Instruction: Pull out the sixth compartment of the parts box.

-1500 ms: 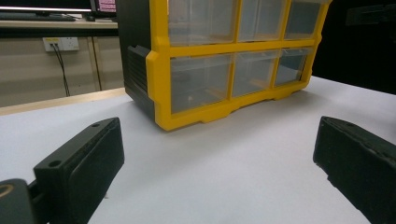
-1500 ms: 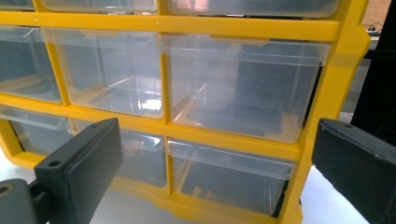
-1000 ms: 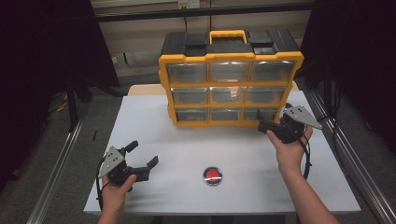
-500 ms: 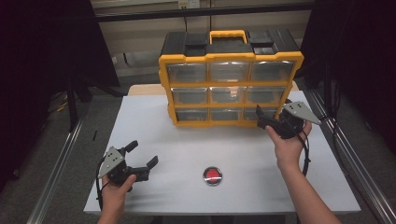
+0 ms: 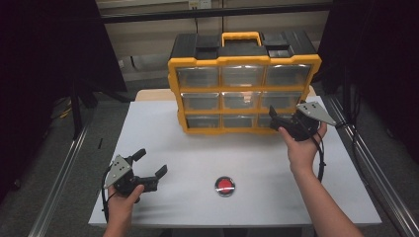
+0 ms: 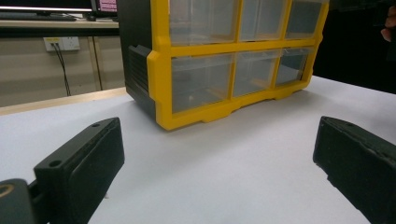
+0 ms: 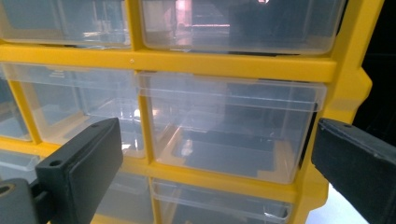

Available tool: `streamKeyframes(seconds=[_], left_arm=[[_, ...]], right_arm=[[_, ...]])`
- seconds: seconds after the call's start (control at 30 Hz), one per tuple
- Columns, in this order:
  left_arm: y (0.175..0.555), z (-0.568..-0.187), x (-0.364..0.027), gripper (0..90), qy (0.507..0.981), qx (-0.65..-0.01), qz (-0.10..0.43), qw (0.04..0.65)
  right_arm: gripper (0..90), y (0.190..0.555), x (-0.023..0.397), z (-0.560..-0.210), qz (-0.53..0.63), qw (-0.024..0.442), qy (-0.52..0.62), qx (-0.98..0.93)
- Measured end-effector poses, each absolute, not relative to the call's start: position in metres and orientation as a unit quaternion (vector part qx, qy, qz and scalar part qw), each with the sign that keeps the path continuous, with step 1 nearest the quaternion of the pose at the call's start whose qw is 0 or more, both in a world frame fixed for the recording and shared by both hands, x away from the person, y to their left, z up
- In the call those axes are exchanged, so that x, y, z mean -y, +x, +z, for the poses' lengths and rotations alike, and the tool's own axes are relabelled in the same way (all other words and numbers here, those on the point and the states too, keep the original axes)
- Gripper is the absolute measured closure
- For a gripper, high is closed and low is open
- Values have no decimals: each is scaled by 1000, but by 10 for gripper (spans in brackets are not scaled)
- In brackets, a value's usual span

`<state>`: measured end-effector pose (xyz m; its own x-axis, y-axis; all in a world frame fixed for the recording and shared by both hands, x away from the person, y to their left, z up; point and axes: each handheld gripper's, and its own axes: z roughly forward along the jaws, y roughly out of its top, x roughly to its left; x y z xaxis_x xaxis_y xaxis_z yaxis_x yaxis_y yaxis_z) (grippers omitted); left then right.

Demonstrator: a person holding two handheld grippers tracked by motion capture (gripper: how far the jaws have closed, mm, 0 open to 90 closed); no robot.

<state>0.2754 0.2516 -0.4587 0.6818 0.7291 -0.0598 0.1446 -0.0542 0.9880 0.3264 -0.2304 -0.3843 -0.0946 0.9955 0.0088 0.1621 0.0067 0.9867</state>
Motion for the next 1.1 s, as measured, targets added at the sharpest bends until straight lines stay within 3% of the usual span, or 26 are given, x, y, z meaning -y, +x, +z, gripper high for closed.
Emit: streamKeyframes(seconds=[1.1], left_arm=[[276,-459,-253,22,692,-313,240,604]], right_arm=[[28,345,230,-378,459,446,533,-554]])
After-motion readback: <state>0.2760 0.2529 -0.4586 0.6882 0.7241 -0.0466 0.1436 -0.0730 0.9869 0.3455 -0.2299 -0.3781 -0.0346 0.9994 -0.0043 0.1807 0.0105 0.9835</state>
